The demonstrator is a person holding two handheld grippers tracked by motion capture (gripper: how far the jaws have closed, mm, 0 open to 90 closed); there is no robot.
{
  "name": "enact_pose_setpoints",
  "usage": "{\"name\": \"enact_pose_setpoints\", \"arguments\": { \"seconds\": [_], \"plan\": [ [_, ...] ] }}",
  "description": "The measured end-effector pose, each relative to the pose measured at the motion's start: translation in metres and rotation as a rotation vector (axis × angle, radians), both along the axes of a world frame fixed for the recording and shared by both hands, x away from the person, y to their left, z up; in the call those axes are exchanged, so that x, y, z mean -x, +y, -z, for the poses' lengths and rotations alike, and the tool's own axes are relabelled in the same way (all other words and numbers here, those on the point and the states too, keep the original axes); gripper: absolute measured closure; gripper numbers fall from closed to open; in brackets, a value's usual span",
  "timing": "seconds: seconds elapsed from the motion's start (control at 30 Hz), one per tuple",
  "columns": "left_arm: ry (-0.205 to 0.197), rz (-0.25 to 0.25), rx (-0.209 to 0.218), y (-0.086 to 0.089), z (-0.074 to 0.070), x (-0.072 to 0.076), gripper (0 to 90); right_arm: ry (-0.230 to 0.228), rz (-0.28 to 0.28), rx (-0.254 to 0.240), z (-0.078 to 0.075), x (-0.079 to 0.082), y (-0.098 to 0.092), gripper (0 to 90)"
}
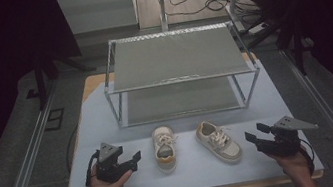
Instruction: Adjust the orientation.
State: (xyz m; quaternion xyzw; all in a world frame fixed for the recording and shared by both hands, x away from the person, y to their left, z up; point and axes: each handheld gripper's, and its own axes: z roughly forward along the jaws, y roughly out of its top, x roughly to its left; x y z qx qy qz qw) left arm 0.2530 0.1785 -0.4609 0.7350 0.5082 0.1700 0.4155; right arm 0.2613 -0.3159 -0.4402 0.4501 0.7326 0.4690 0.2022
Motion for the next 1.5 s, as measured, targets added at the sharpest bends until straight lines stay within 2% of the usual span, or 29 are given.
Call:
{"name": "enact_pose_setpoints", "arguments": {
  "seconds": [0.03, 0.07, 0.13, 0.17, 0.2, 0.27, 0.3, 0.33, 0.4, 0.47, 0.5, 0.57, 0.6, 0.7, 0.8, 1.03, 1.13, 1.17, 1.2, 1.23, 1.33, 1.5],
  "plan": [
    [0.0, 0.0, 0.0, 0.0, 0.0, 0.0, 29.1, 0.0, 0.0, 0.0, 0.0, 0.0, 0.0, 41.9],
    [0.004, 0.006, 0.005, 0.001, 0.0, 0.0, 29.1, -0.009, -0.011, -0.007, -0.002, 0.002, 0.003, 45.7],
    [0.016, 0.005, 0.011, 0.002, -0.001, 0.001, 29.2, -0.027, -0.069, -0.035, -0.009, 0.007, 0.011, 56.1],
    [0.022, -0.002, 0.013, 0.003, -0.001, 0.001, 29.2, -0.027, -0.069, -0.035, -0.009, 0.007, 0.011, 56.1],
    [0.024, -0.006, 0.014, 0.003, -0.001, 0.001, 29.2, -0.035, -0.101, -0.036, -0.013, 0.011, 0.018, 64.6],
    [0.025, -0.005, 0.016, 0.004, -0.001, 0.002, 29.2, -0.044, -0.122, -0.037, -0.014, 0.012, 0.022, 68.0],
    [0.023, -0.006, 0.017, 0.004, -0.002, 0.003, 29.2, -0.047, -0.159, -0.04, -0.017, 0.015, 0.029, 75.1],
    [0.023, -0.006, 0.017, 0.004, -0.002, 0.003, 29.2, -0.047, -0.159, -0.04, -0.017, 0.015, 0.029, 75.1],
    [0.021, -0.003, 0.02, 0.003, -0.003, 0.003, 29.2, -0.047, -0.214, -0.035, -0.018, 0.017, 0.042, 83.9],
    [0.02, 0.001, 0.023, 0.002, -0.004, 0.004, 29.2, -0.045, -0.232, -0.032, -0.017, 0.017, 0.047, 85.8],
    [0.021, 0.003, 0.021, 0.002, -0.004, 0.004, 29.2, -0.039, -0.264, -0.025, -0.016, 0.017, 0.057, 88.2],
    [0.025, 0.009, 0.021, 0.001, -0.004, 0.004, 29.1, -0.033, -0.279, -0.019, -0.014, 0.017, 0.062, 88.7],
    [0.028, 0.012, 0.019, -0.001, -0.003, 0.004, 29.2, -0.024, -0.302, -0.008, -0.011, 0.016, 0.072, 88.8],
    [0.029, 0.017, 0.019, -0.001, -0.003, 0.004, 29.2, -0.01, -0.323, -0.001, -0.007, 0.015, 0.081, 88.8],
    [0.03, 0.019, 0.02, -0.001, -0.004, 0.005, 29.1, 0.011, -0.359, 0.015, -0.001, 0.013, 0.1, 88.8],
    [0.03, 0.018, 0.022, -0.001, -0.006, 0.007, 28.9, 0.03, -0.401, 0.031, 0.005, 0.011, 0.123, 88.8],
    [0.033, 0.02, 0.023, 0.0, -0.007, 0.008, 28.9, 0.041, -0.432, 0.061, 0.012, 0.011, 0.143, 88.8],
    [0.035, 0.021, 0.024, 0.0, -0.008, 0.008, 28.9, 0.041, -0.432, 0.061, 0.012, 0.011, 0.143, 88.8],
    [0.037, 0.021, 0.023, 0.001, -0.008, 0.008, 28.9, 0.047, -0.442, 0.074, 0.015, 0.01, 0.152, 88.8],
    [0.037, 0.021, 0.023, 0.001, -0.008, 0.008, 28.9, 0.047, -0.442, 0.074, 0.015, 0.01, 0.152, 88.8],
    [0.041, 0.022, 0.021, 0.001, -0.007, 0.008, 28.9, 0.051, -0.459, 0.089, 0.02, 0.007, 0.169, 88.9],
    [0.043, 0.026, 0.019, 0.0, -0.007, 0.009, 28.9, 0.067, -0.449, 0.114, 0.026, 0.001, 0.183, 88.8]
  ]
}}
